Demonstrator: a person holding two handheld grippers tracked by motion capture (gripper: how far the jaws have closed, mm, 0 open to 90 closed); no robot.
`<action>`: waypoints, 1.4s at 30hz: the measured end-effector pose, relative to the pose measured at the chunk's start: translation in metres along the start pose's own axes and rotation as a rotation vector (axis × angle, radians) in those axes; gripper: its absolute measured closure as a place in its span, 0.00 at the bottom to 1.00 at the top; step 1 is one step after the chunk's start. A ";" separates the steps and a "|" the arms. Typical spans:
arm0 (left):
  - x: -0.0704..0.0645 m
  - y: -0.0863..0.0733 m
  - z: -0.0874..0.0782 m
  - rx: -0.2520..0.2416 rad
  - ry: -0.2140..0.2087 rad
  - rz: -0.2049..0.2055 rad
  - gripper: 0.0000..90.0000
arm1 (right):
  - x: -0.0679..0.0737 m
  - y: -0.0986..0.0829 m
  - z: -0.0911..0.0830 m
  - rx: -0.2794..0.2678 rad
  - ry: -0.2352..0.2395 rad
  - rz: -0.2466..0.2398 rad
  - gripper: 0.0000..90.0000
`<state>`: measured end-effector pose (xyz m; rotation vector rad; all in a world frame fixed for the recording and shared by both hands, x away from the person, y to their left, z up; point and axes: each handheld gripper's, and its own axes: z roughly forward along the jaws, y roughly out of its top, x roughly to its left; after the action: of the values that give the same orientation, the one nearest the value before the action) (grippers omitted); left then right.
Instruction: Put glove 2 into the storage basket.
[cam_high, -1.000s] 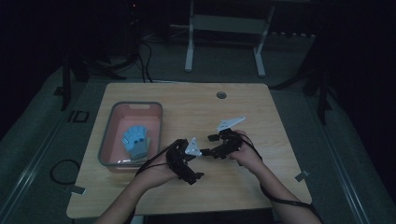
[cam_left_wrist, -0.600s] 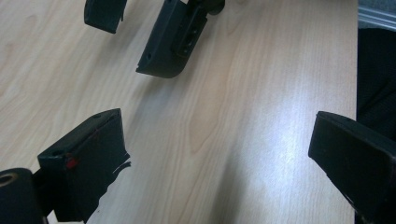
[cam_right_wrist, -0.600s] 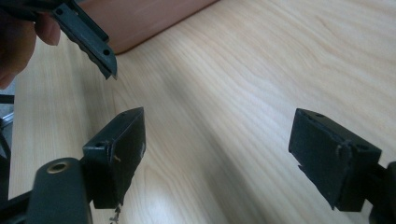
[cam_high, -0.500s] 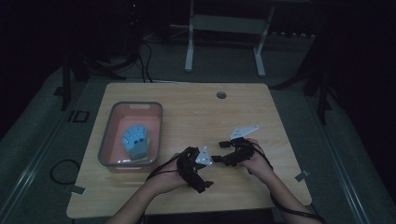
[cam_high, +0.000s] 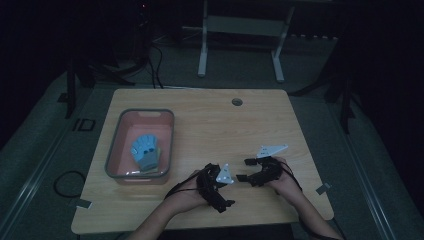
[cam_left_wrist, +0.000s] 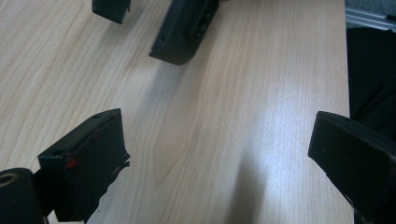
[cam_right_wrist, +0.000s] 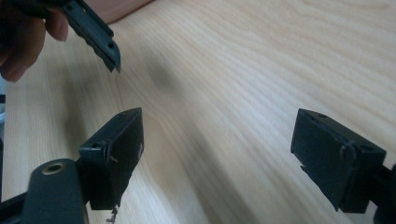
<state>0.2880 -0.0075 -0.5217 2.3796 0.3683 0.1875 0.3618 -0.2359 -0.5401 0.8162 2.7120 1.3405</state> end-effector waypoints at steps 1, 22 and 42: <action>0.000 0.000 0.000 0.000 0.000 0.000 0.05 | 0.000 0.000 0.000 0.000 0.000 0.000 0.19; -0.021 -0.009 0.032 0.023 -0.030 0.049 0.05 | 0.006 -0.037 -0.023 0.013 -0.025 0.004 0.17; -0.028 -0.020 0.032 -0.035 -0.007 0.029 0.05 | 0.007 -0.053 -0.032 -0.020 -0.084 -0.014 0.17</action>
<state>0.2646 -0.0223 -0.5599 2.3517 0.3247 0.1969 0.3242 -0.2830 -0.5576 0.8308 2.6311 1.2978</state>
